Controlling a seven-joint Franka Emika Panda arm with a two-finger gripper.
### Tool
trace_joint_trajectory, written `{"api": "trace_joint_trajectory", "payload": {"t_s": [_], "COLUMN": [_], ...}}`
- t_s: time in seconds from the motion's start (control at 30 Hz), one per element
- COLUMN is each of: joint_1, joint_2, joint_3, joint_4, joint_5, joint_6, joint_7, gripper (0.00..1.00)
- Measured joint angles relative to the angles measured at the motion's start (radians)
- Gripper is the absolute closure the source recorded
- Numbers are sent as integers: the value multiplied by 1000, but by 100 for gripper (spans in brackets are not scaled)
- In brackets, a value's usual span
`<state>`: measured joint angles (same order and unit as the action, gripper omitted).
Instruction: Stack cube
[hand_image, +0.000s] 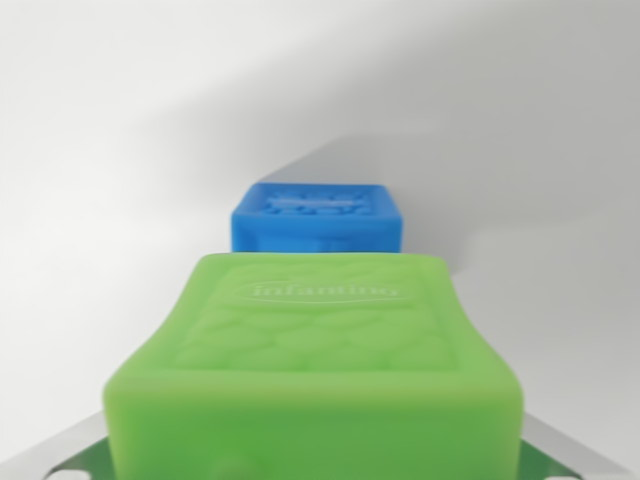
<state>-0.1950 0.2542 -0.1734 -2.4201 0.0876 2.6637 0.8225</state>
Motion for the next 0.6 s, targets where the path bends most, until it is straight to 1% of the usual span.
{"api": "trace_joint_trajectory", "payload": {"t_s": [0.37,0.6], "joint_1": [-2,-6], "joint_2": [51,73], "joint_3": [7,13], "joint_4": [3,7], "joint_5": [23,33], "joint_6": [47,65], "joint_7": [-17,-24], "gripper": [100,100]}}
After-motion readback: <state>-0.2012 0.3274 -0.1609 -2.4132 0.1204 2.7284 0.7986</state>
